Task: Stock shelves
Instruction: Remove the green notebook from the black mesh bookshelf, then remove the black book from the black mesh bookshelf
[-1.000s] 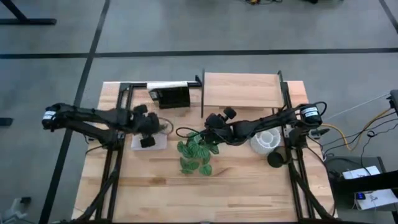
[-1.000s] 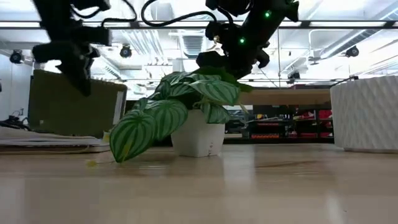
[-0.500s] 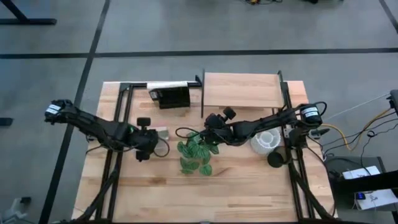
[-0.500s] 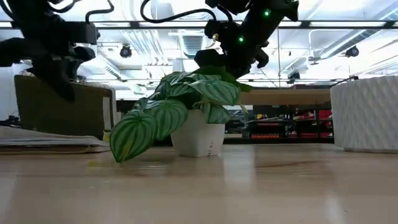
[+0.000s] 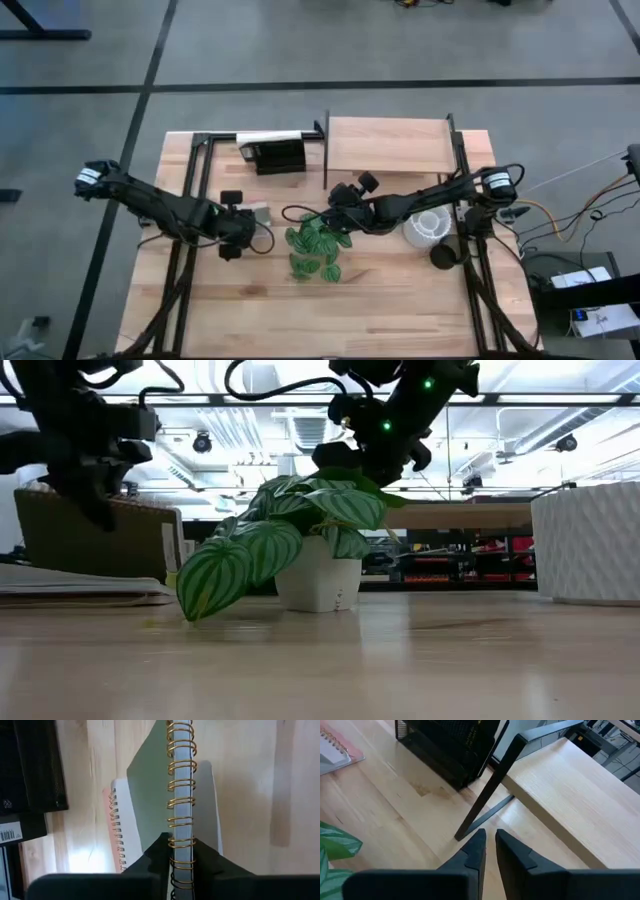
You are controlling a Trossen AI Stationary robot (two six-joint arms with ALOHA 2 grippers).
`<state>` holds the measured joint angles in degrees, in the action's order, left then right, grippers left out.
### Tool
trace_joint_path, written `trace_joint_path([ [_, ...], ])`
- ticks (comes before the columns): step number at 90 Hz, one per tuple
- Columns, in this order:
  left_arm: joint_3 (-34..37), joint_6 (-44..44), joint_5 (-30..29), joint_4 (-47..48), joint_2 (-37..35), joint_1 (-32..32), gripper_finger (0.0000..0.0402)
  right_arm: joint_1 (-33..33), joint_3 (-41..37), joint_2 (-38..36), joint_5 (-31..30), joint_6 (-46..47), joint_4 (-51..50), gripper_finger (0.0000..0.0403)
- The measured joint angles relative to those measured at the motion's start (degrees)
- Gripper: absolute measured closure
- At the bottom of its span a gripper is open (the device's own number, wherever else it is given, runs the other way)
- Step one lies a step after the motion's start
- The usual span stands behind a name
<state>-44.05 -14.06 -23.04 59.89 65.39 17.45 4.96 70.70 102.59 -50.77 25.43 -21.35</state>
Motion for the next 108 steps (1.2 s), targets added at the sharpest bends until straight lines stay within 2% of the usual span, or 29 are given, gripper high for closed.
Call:
trace_joint_path([
  [31, 0.0, -6.2, 4.7, 2.8, 2.8, -0.1, 0.0300, -0.1, 0.0, 0.0, 0.0, 0.0, 0.3, 0.0374],
  [60, 0.0, -6.1, 4.8, -1.2, 4.2, -0.1, 0.0262, -0.1, 0.0, 0.0, 0.2, 0.0, 0.7, 0.0380],
  [97, -0.1, -6.2, 6.1, -0.1, 6.7, -0.2, 0.0220, -0.1, 0.0, 0.0, 0.2, 0.0, 0.7, 0.0377],
  [108, -2.2, -6.1, 4.6, -0.1, 6.3, -0.3, 0.0215, -0.1, 0.0, 0.1, 0.2, 0.0, 0.7, 0.0379],
])
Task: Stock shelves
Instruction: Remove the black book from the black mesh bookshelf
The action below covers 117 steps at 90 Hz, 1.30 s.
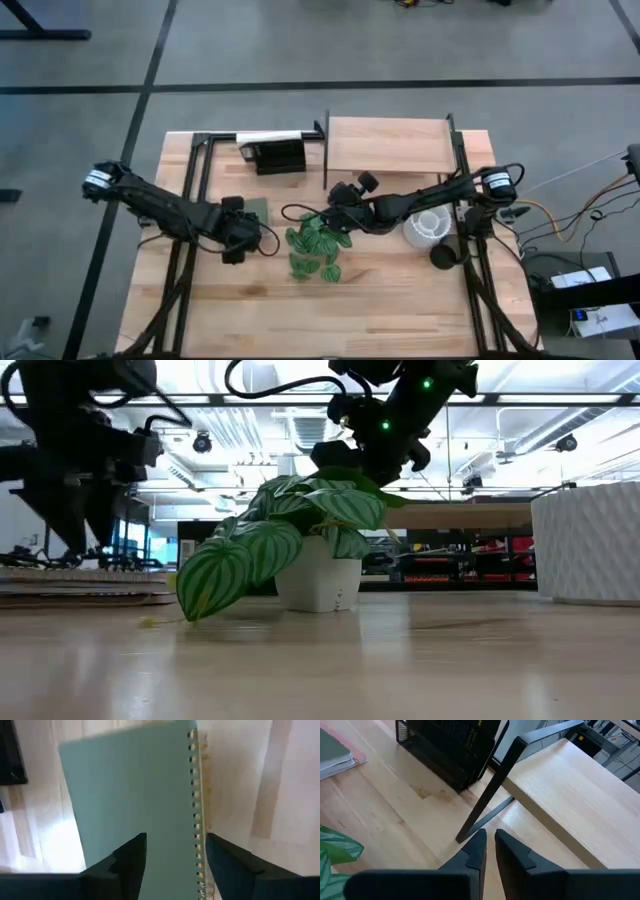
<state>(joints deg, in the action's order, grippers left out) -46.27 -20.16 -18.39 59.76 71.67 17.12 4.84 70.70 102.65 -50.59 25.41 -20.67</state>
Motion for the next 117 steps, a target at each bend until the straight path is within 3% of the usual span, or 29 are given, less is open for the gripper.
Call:
trace_joint_path([
  [16, -5.7, 3.1, -7.9, -0.3, -0.2, 0.0, 0.0226, 0.0, 0.0, 0.0, 0.0, 0.0, 0.0, 0.0378],
  [26, -7.8, 8.9, -16.3, -2.4, -1.1, -0.3, 0.0238, 0.0, 0.0, 0.0, 0.0, -1.8, 0.0, 0.0380],
  [33, -8.0, 13.6, -17.9, -6.4, -2.8, -2.0, 0.0248, 0.0, 0.0, 0.0, -0.7, -2.8, 0.0, 0.0380],
  [52, -6.4, 22.2, -10.4, -15.3, -9.4, -12.0, 0.0275, 1.3, 0.0, -0.5, -3.9, -4.2, -0.1, 0.0386],
  [67, -6.2, 26.7, -9.1, -17.9, -11.3, -21.3, 0.0292, 3.0, 0.0, -0.8, -3.5, -5.9, -0.1, 0.0389],
  [76, -6.2, 31.2, -8.2, -20.6, -11.1, -26.3, 0.0296, 4.1, 0.0, -0.9, -3.5, -5.9, -0.1, 0.0389],
  [97, -6.2, 42.6, 6.1, -27.7, -9.0, -39.6, 0.0279, 7.9, 0.0, -0.9, -3.4, -4.4, -0.1, 0.0389],
  [117, -6.2, 47.9, 11.0, -34.6, -4.2, -50.7, 0.0258, 11.1, 0.0, -0.9, -3.4, -2.3, -0.1, 0.0389],
])
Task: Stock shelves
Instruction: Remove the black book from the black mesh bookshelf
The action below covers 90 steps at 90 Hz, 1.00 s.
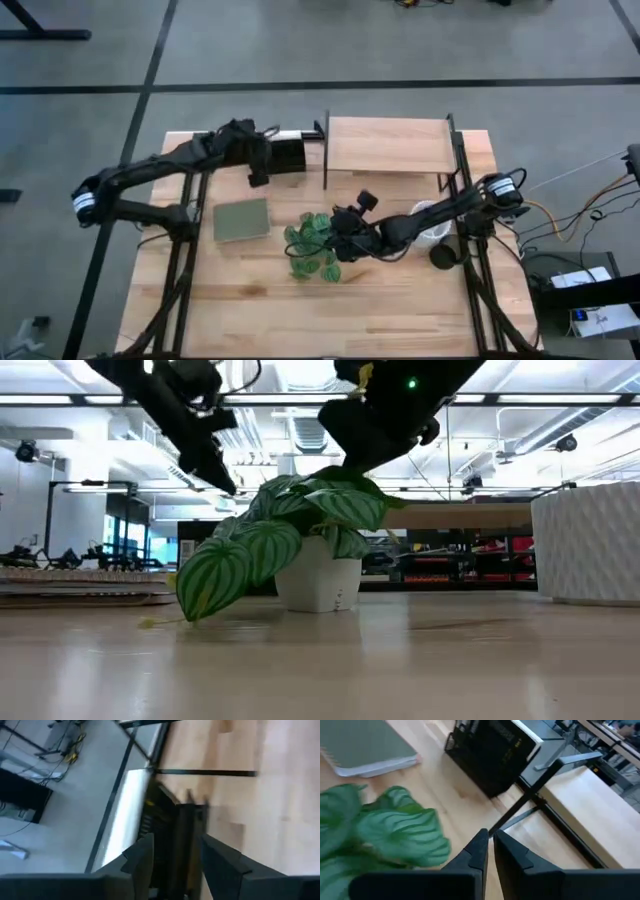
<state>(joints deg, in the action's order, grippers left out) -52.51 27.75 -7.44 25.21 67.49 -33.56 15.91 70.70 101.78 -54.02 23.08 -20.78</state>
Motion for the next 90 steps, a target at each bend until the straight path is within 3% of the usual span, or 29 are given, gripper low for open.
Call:
trace_joint_path([
  [23, -3.3, 0.9, 7.0, 0.6, 7.9, -6.2, 0.0247, 1.2, 0.0, 0.0, 0.0, 0.3, 0.1, 0.0389],
  [36, -4.6, 2.7, 7.5, 0.5, 10.8, -7.9, 0.0246, 1.2, 0.0, -0.1, 0.0, -1.2, 0.0, 0.0389],
  [90, -4.4, 3.1, 8.1, 4.9, 11.7, -9.7, 0.0291, -0.7, 0.0, -0.1, 0.0, -3.7, 0.1, 0.0389],
])
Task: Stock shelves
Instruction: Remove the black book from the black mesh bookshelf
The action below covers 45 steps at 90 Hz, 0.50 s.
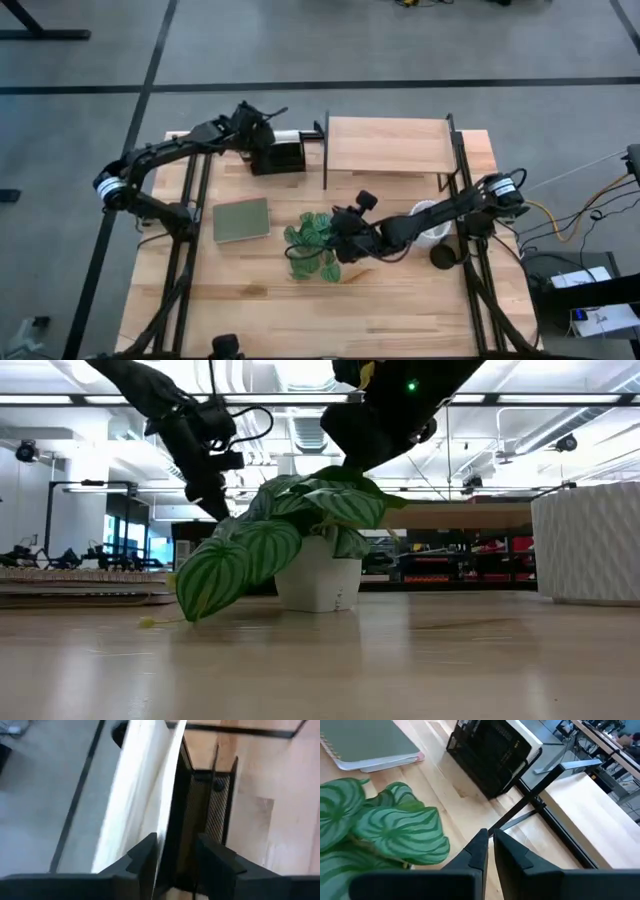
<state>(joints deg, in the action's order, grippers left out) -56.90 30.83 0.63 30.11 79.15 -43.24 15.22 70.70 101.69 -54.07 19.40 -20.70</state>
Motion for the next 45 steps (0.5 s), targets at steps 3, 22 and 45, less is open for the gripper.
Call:
trace_joint_path([
  [3, 0.0, 0.0, 0.0, 0.1, 0.0, 0.0, 0.0293, 0.0, 0.0, 0.0, 0.0, 0.0, 0.0, 0.0389],
  [22, 0.0, 0.0, 0.0, -1.4, -0.5, 0.0, 0.0301, 0.0, 0.0, 0.0, 0.0, 0.0, 0.0, 0.0389],
  [45, 0.0, 0.0, -1.2, -3.5, -0.5, 0.0, 0.0288, 0.0, 0.0, 0.0, 0.0, 0.0, 0.0, 0.0389],
])
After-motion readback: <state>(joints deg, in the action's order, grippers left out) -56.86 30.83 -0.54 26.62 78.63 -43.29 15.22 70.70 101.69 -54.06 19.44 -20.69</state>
